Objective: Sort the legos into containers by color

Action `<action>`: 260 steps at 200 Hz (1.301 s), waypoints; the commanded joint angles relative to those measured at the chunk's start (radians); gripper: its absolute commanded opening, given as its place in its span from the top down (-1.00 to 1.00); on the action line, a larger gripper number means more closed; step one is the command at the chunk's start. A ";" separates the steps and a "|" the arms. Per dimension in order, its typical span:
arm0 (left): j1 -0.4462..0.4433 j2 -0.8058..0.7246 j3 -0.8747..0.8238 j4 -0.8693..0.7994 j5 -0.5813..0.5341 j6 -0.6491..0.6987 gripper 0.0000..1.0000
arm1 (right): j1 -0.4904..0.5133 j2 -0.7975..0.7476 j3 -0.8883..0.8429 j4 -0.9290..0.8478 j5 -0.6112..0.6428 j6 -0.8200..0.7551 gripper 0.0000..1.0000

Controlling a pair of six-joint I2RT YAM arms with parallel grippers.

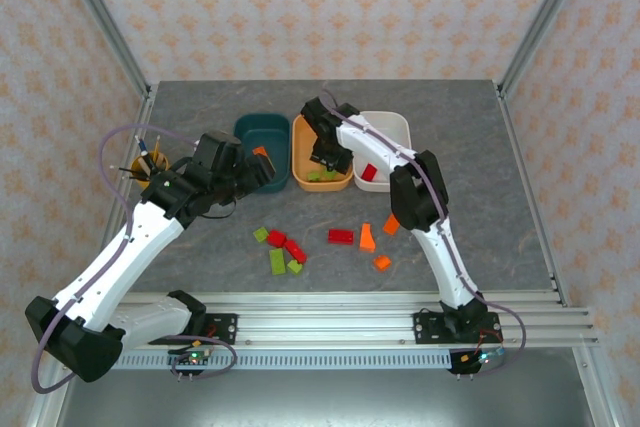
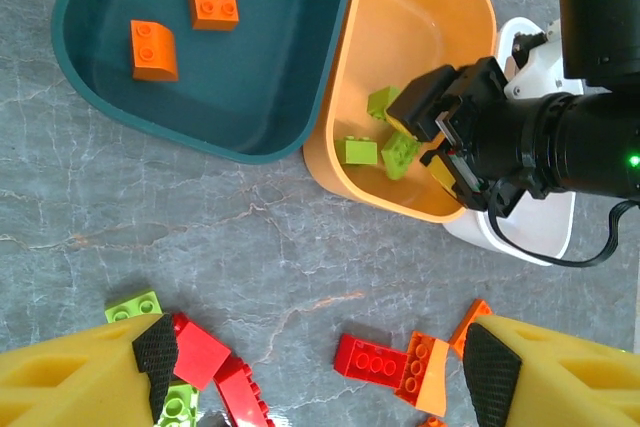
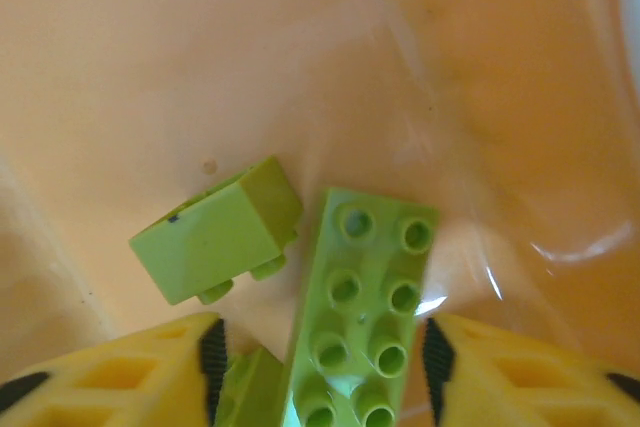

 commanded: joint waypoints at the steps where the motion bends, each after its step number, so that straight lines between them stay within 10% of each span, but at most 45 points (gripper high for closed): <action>1: 0.002 -0.016 -0.007 -0.008 0.003 0.010 -0.57 | 0.001 -0.013 0.075 -0.038 0.009 0.013 -0.20; 50: 0.001 -0.026 -0.018 -0.027 0.015 0.010 -0.57 | 0.035 -0.155 0.138 -0.037 0.082 -0.063 -0.18; 90: 0.001 -0.061 -0.064 -0.058 0.071 0.054 -0.57 | 0.062 -0.428 -0.162 0.121 0.110 -0.221 -0.18; 154: -0.007 -0.197 -0.260 -0.037 0.224 0.055 -0.57 | 0.115 -0.793 -0.742 0.216 -0.282 -0.801 -0.43; 260: -0.037 -0.428 -0.476 0.004 0.198 -0.116 -0.59 | 0.262 -0.557 -0.806 0.108 0.009 -1.038 -0.60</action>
